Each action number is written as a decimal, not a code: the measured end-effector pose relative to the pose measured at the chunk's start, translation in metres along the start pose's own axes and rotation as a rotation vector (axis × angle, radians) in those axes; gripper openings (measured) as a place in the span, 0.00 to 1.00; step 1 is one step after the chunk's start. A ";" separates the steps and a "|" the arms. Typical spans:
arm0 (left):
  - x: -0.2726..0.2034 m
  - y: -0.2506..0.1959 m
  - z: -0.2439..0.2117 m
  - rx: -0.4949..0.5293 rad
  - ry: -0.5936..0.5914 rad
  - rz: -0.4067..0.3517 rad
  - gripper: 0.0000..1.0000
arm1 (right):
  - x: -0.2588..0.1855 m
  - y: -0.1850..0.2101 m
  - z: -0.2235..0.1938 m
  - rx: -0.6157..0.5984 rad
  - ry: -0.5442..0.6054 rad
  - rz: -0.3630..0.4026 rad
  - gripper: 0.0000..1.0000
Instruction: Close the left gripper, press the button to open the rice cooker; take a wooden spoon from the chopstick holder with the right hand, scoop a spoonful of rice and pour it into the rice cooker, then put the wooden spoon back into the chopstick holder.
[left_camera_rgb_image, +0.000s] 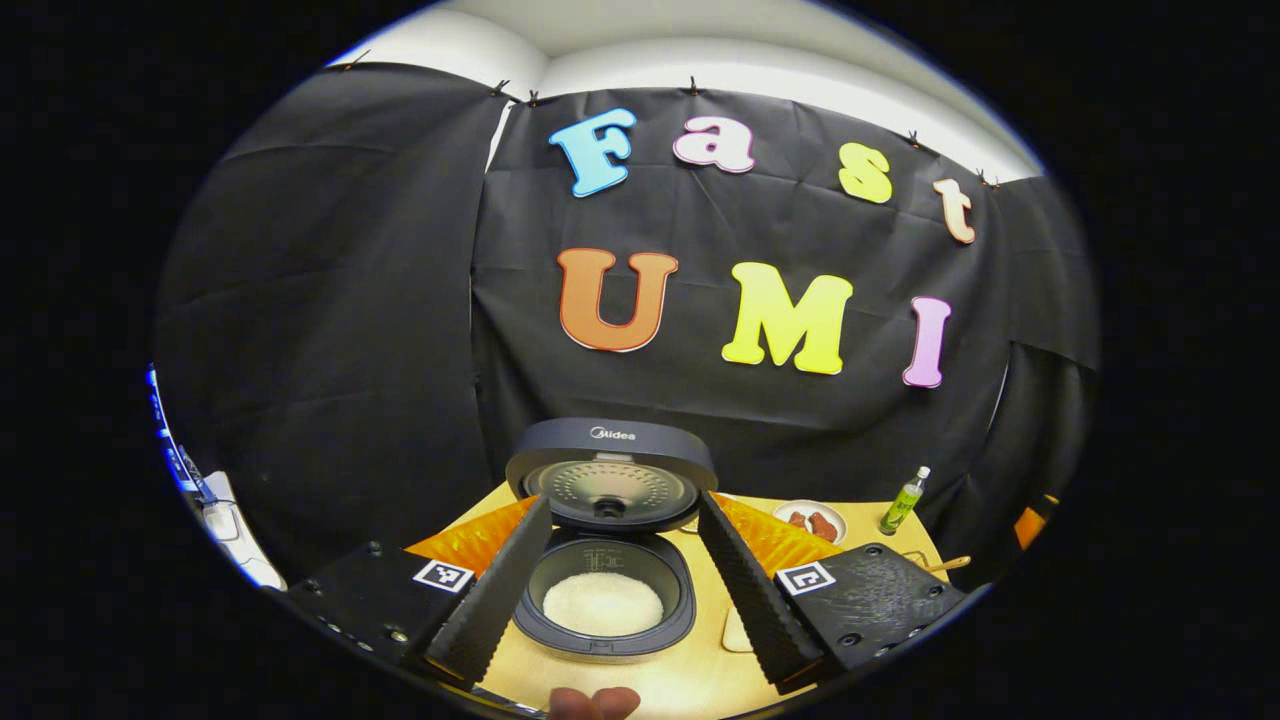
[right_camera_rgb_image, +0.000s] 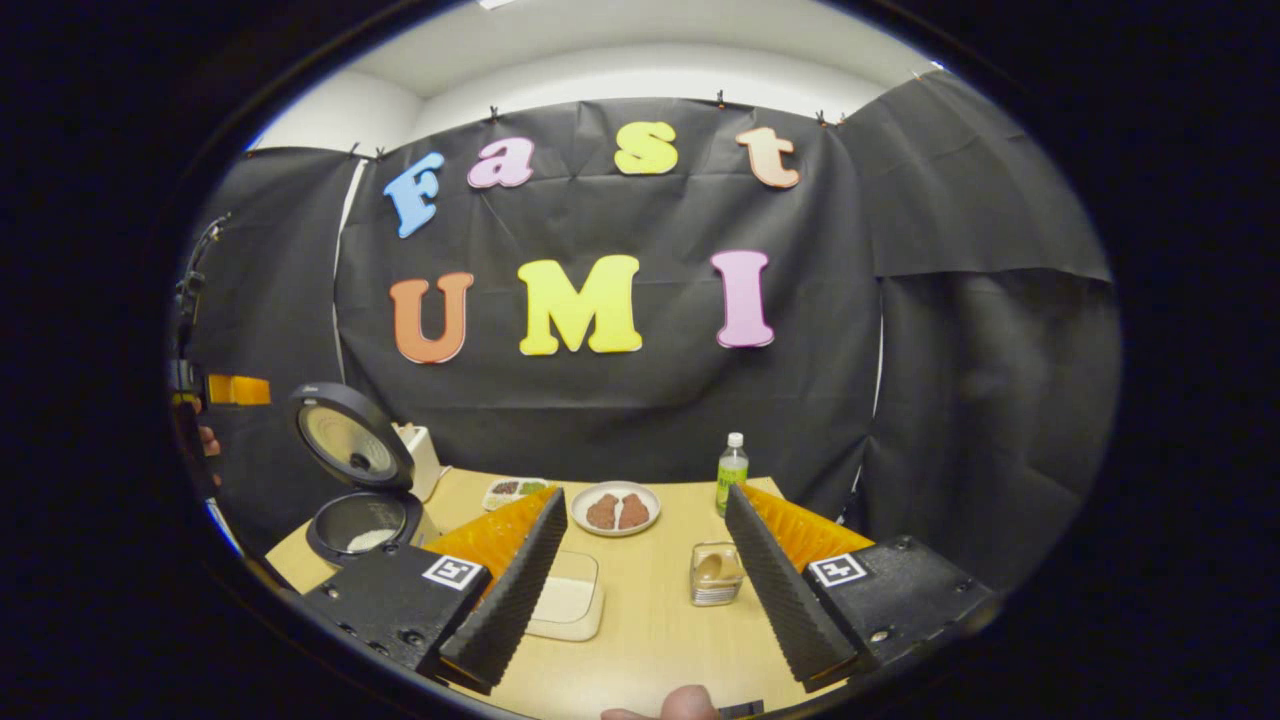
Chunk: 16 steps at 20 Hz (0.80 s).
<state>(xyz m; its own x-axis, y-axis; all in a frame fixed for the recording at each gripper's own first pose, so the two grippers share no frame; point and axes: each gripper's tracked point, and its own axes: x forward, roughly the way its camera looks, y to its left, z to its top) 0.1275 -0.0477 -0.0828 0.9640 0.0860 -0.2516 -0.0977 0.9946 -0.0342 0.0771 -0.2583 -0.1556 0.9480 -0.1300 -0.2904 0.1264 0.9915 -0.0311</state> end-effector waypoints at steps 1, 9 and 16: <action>-0.006 -0.003 0.002 0.013 -0.019 -0.001 0.95 | 0.003 -0.005 -0.010 0.004 0.015 -0.008 1.00; -0.028 -0.050 0.002 -0.002 -0.070 -0.055 0.95 | 0.039 -0.059 -0.094 0.061 0.130 -0.101 1.00; -0.023 -0.047 -0.002 0.011 -0.049 -0.007 0.95 | 0.109 -0.112 -0.171 0.273 0.253 -0.191 1.00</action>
<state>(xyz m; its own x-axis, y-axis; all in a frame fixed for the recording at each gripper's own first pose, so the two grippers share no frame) 0.1096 -0.0961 -0.0774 0.9756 0.0819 -0.2039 -0.0888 0.9957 -0.0249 0.1167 -0.3820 -0.3477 0.8027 -0.2717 -0.5308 0.3979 0.9071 0.1375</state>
